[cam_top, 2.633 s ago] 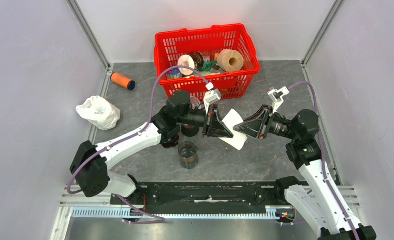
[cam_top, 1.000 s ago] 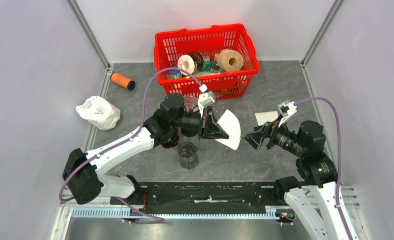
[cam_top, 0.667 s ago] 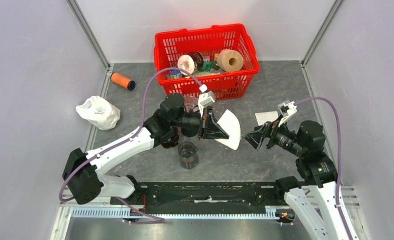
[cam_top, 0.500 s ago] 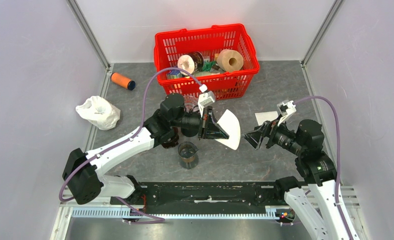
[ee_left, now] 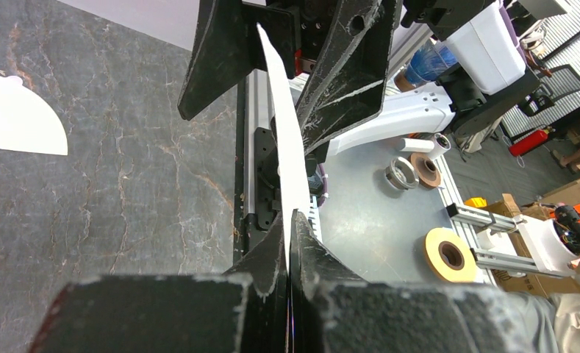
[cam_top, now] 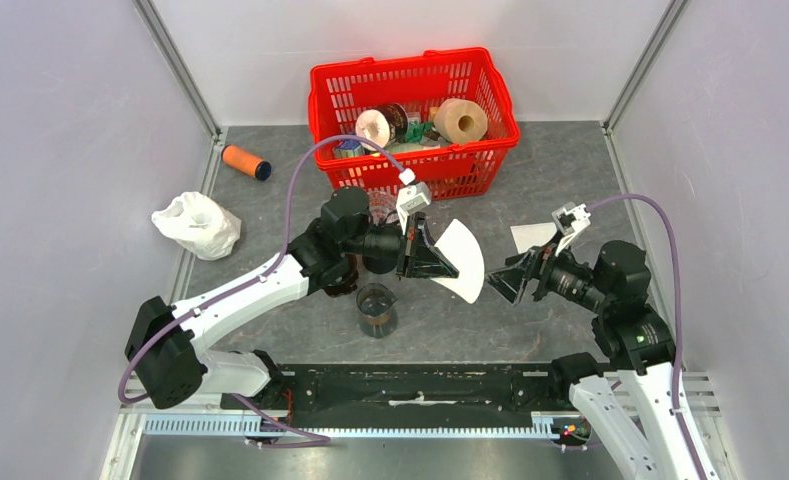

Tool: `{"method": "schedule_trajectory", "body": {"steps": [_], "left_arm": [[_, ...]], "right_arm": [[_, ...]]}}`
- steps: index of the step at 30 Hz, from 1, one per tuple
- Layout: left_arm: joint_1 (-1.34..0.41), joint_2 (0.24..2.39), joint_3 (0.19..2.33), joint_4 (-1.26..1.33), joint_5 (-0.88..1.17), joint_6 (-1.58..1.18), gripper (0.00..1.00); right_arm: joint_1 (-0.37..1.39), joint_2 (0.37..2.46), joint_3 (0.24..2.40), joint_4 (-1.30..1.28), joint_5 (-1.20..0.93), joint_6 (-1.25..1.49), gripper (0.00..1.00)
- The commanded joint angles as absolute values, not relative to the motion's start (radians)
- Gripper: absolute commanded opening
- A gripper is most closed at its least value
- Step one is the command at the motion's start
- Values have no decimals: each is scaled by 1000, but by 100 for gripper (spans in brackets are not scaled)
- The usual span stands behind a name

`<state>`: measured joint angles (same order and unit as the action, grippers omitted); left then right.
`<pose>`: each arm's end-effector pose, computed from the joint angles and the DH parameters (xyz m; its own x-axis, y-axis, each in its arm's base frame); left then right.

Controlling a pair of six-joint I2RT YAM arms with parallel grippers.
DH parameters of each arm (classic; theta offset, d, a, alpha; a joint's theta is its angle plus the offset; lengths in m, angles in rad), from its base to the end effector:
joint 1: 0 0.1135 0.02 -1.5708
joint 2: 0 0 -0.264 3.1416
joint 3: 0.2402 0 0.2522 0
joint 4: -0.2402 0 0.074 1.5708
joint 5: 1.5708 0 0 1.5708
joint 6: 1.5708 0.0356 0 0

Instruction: Place the coffee filter in the dripper

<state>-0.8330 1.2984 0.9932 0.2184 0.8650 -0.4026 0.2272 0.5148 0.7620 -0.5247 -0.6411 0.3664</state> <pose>0.1800 -0.2383 0.3430 -0.4415 0.1079 -0.8907 0.8880 -0.0896 -0.4510 0.1040 0.0459 0.3335 -0.5146 0.1757 -0.8392 -0.5961 0.6302 0.4975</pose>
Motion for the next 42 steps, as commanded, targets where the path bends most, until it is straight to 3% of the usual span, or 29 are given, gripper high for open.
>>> {"method": "schedule_trajectory", "body": {"steps": [1, 10, 15, 19, 28, 30, 33, 38, 42], "left_arm": [[-837, 1291, 1003, 247, 859, -387, 2], [-836, 1272, 996, 173, 1005, -164, 2], [-835, 1315, 1158, -318, 1137, 347, 2], [-833, 1387, 1318, -627, 1135, 586, 2], [-824, 1454, 1531, -1012, 1112, 948, 2], [-824, 1456, 1546, -1045, 1108, 975, 2], [-824, 1449, 1542, -1046, 1107, 979, 2], [-824, 1463, 1557, -1046, 1126, 966, 2], [-824, 1479, 1570, -1045, 1134, 956, 2]], "right_arm": [[231, 497, 777, -517, -652, 363, 94], [231, 464, 804, -634, -639, 291, 93], [230, 460, 768, -564, -895, 254, 92], [230, 456, 706, -394, -946, 281, 88], [230, 551, 603, -56, -1247, 185, 77], [234, 590, 605, -24, -1322, 107, 70], [245, 657, 655, -145, -1372, -45, 59], [295, 731, 765, -515, -1405, -408, 56], [329, 751, 774, -525, -1447, -484, 55]]}}
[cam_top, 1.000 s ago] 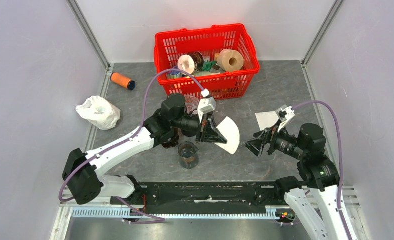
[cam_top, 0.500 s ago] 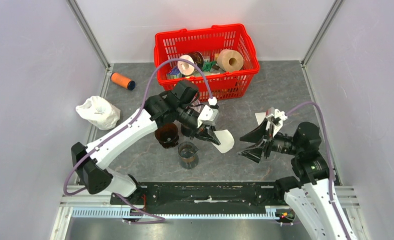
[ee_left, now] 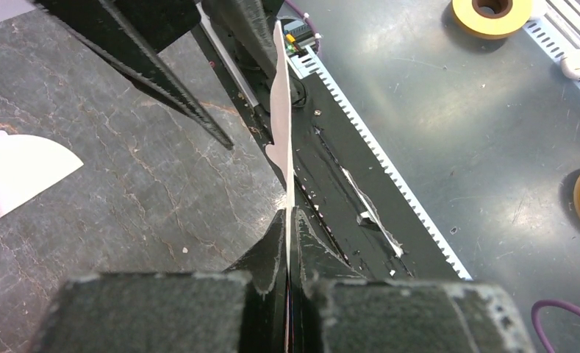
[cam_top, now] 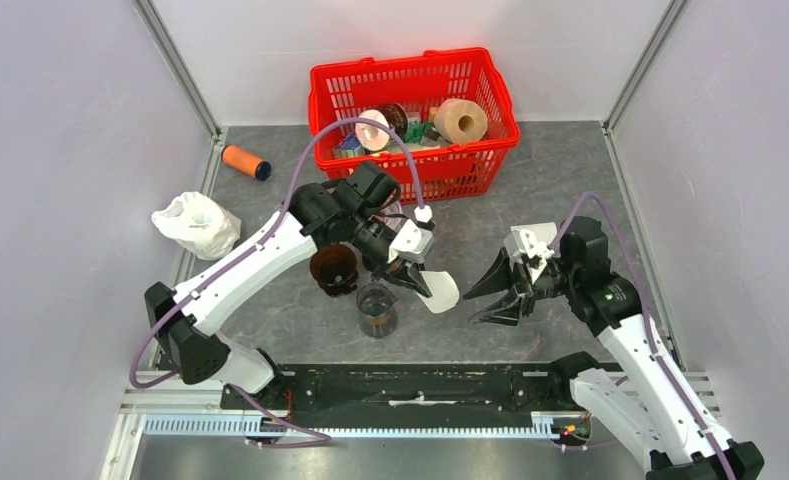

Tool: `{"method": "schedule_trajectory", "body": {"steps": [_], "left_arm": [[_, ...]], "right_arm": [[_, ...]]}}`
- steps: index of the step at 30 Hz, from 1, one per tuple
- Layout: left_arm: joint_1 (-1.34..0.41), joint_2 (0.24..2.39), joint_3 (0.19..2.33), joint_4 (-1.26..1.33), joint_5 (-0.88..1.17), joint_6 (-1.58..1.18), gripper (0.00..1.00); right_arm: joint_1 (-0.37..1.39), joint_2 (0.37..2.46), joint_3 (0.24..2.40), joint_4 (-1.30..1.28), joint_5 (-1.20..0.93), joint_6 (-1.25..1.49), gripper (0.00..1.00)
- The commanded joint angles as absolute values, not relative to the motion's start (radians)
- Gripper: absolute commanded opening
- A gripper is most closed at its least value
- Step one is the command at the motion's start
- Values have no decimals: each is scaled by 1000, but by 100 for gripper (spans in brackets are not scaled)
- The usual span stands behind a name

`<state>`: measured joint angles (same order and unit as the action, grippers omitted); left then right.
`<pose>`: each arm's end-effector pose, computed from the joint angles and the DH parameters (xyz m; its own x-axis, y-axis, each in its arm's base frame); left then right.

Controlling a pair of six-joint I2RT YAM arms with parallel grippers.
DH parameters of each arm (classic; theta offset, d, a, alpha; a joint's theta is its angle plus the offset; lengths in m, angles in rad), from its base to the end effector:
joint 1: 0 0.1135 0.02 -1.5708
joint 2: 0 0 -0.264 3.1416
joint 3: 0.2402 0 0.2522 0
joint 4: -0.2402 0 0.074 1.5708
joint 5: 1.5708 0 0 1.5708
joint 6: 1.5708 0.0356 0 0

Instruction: Place the coffee filter in the dripper

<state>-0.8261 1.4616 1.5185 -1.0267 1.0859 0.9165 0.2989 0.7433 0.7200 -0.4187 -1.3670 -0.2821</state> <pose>0.1691 -0.2299 0.3750 0.2008 0.3279 -0.9231 0.8585 -0.5128 0.0046 0.1286 0.0761 0.3117 -0.1406 -0.1023 -0.9848 -0.9835 -0.0996 0.1507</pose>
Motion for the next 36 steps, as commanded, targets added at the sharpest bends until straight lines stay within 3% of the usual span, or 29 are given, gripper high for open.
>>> {"method": "schedule_trajectory", "body": {"steps": [1, 6, 11, 19, 29, 36], "left_arm": [[-824, 1487, 1576, -1037, 1134, 937, 2], [-824, 1510, 1595, -985, 1126, 856, 2], [-824, 1506, 1593, -986, 1118, 856, 2], [-824, 1498, 1577, -954, 1109, 827, 2], [-824, 1467, 1546, -942, 1131, 840, 2], [-824, 1457, 1529, -941, 1108, 856, 2]], "right_arm": [[337, 758, 779, -522, -1430, -482, 55], [390, 801, 752, -361, -1305, -313, 52], [410, 801, 752, -368, -1283, -322, 42], [432, 786, 747, -368, -1305, -325, 0], [435, 822, 727, -193, -1112, -125, 0], [435, 779, 715, -210, -1172, -151, 0]]}}
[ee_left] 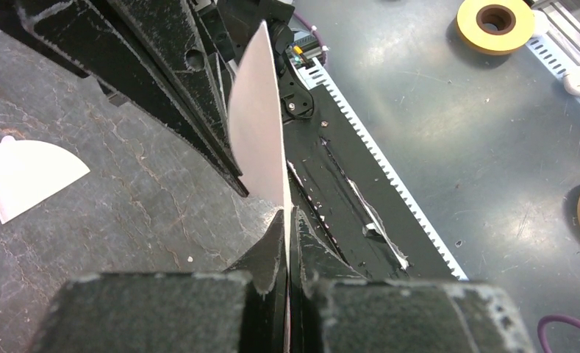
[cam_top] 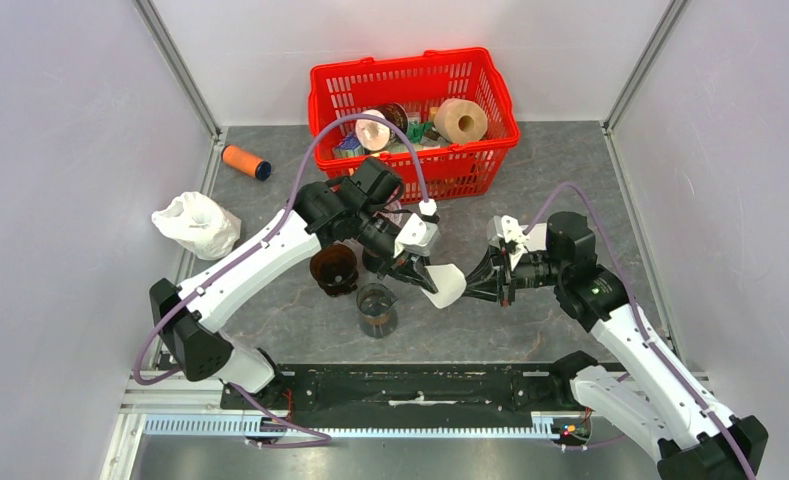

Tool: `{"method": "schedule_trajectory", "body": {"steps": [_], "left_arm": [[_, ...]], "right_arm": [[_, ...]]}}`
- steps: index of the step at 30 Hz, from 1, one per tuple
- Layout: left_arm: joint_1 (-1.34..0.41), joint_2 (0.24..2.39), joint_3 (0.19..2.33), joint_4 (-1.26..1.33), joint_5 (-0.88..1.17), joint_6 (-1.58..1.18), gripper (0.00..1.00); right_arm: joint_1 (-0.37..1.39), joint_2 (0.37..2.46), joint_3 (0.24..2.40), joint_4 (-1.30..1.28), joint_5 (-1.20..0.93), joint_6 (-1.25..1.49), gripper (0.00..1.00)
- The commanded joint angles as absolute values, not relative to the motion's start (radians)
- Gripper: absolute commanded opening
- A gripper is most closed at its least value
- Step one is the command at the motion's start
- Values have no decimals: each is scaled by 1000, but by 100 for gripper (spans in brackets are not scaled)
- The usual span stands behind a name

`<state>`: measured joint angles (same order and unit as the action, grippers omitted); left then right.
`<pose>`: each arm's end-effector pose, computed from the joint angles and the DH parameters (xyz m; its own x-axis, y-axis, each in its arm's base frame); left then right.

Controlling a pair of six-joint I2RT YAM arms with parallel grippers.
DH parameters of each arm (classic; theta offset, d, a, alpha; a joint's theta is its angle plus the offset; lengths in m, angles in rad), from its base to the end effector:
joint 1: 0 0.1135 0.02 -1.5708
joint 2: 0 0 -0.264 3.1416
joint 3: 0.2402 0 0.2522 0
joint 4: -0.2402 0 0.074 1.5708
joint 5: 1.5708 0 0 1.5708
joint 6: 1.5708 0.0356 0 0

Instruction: Place the coffee filter in the dripper

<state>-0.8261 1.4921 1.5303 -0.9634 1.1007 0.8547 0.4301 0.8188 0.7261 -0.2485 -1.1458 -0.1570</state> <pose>0.1772 -0.2391 0.3740 0.1701 0.3196 -0.9322 0.8657 -0.5004 -0.0136 0.1434 0.1015 0.3137 -0.1515 -0.1404 -0.9784 -0.9881 -0.0052 0.1538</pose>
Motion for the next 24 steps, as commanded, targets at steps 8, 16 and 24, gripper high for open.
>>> {"method": "schedule_trajectory", "body": {"steps": [8, 16, 24], "left_arm": [[-825, 1445, 1511, -941, 1114, 877, 2], [-825, 1464, 1520, -940, 1139, 871, 2], [-825, 1476, 1530, -941, 1152, 865, 2]], "right_arm": [[435, 772, 708, -156, -1131, -90, 0], [452, 815, 691, -53, -1177, -31, 0], [508, 888, 688, 24, -1227, -13, 0]]}}
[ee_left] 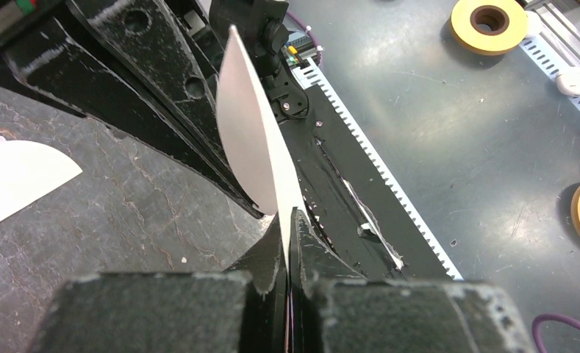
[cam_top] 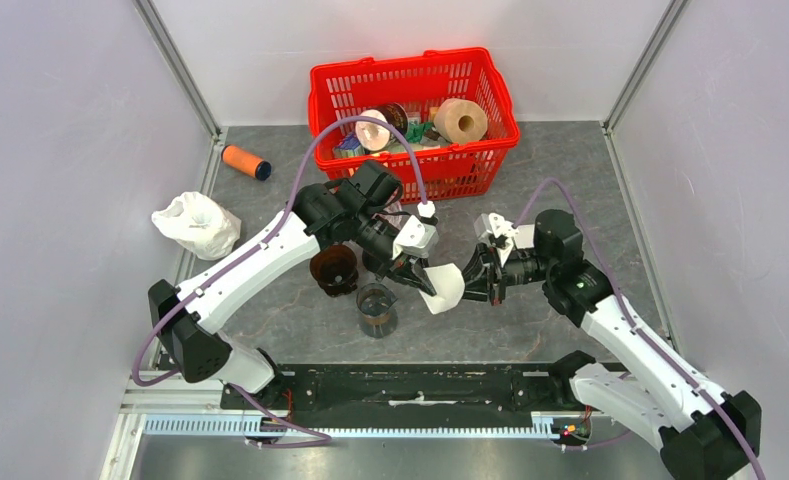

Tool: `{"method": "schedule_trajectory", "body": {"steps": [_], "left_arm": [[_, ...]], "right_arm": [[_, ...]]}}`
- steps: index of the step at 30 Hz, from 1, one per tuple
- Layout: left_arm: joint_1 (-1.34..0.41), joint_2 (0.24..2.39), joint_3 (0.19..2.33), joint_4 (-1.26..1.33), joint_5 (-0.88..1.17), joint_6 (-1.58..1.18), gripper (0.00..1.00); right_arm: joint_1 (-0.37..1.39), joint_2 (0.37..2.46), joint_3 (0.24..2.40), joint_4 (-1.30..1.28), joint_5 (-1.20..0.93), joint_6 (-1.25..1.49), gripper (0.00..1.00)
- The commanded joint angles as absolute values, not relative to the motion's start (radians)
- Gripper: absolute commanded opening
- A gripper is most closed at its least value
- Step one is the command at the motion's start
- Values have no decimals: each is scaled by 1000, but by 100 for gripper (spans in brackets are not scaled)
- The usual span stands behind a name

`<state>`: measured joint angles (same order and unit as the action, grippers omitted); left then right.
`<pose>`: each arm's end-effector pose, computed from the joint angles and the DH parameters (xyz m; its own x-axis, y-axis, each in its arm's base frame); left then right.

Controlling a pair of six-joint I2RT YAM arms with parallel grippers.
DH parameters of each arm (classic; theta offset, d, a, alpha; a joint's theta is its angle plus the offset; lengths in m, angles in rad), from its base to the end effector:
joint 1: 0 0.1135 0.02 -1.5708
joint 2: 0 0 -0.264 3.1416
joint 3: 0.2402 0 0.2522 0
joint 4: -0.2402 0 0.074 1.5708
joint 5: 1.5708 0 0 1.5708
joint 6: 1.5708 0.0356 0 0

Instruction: Place the coffee filter in the dripper

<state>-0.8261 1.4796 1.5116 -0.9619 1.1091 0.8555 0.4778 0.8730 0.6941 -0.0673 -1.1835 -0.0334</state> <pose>0.1749 -0.2367 0.3722 0.1649 0.3173 -0.9339 0.8629 -0.5051 -0.0193 0.1508 0.1152 0.3099 -0.1839 -0.1094 -0.9768 -0.9778 -0.0812 0.1932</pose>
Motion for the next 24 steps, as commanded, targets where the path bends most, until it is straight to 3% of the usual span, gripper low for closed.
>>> {"method": "schedule_trajectory", "body": {"steps": [1, 13, 24], "left_arm": [[-825, 1476, 1530, -940, 1153, 868, 2], [-829, 1493, 1542, -941, 1171, 853, 2], [-831, 1485, 1534, -942, 1169, 858, 2]], "right_arm": [[517, 892, 687, 37, -1225, -6, 0], [542, 991, 607, 560, -1131, 357, 0], [552, 976, 587, 622, -1235, 387, 0]]}}
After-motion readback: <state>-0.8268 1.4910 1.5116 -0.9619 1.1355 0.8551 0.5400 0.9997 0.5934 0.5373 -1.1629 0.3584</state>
